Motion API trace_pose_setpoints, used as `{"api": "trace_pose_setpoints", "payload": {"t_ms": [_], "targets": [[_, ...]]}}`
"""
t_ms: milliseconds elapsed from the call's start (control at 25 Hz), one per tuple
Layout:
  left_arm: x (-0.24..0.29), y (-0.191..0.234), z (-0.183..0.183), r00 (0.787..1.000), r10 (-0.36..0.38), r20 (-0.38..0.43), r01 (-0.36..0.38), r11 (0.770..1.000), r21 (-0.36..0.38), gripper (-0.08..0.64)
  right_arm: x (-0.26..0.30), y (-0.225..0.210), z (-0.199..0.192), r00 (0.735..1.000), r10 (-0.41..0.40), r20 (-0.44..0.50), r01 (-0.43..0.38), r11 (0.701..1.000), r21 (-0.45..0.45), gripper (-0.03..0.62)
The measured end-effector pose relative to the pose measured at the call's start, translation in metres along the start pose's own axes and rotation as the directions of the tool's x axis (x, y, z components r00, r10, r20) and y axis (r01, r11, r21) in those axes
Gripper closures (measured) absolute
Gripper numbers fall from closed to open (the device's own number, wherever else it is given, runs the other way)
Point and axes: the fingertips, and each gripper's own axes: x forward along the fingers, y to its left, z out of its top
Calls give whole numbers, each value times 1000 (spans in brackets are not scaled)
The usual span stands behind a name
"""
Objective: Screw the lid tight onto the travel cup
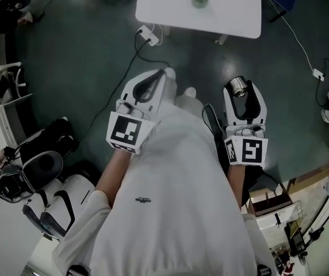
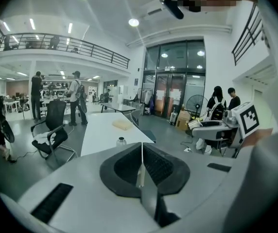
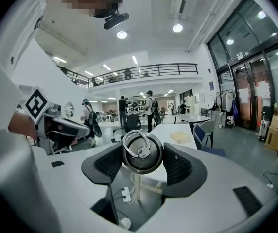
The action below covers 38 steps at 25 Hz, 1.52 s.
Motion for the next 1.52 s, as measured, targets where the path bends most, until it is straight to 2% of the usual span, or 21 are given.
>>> {"api": "trace_pose_setpoints", "payload": {"t_ms": [80, 320, 520, 720, 920, 1160, 1200, 1280, 1520], "targets": [[-3, 10, 0, 1000, -5, -9, 5, 1000, 7, 552, 5, 8, 6, 1000, 6, 21, -6, 1000, 17, 339], [23, 28, 5, 1000, -27, 1, 27, 999, 24, 552, 36, 10, 6, 1000, 17, 6, -17, 1000, -24, 339], [62, 76, 25, 998, -60, 14, 60, 998, 6, 552, 99, 12, 31, 999, 37, -4, -38, 997, -69, 340], [110, 122, 51, 994, -109, 28, 109, 994, 20, 551, 165, 4, 49, 998, 53, -25, -55, 994, -91, 339], [149, 161, 72, 985, -171, 32, 168, 984, 64, 551, 225, 1, 76, 999, 40, -36, -45, 989, -142, 339], [199, 180, 78, 963, -268, -12, 267, 955, 126, 551, 281, -21, 82, 996, 11, -86, -27, 983, -184, 339], [206, 182, 76, 959, -282, -30, 284, 950, 131, 540, 287, -27, 81, 995, 1, -98, -19, 983, -184, 339], [219, 182, 70, 949, -308, -66, 314, 939, 140, 405, 299, -39, 78, 993, -9, -117, -12, 983, -182, 339], [248, 179, 54, 938, -331, -104, 343, 929, 136, 364, 322, -57, 66, 986, 32, -162, -62, 980, -187, 339]]}}
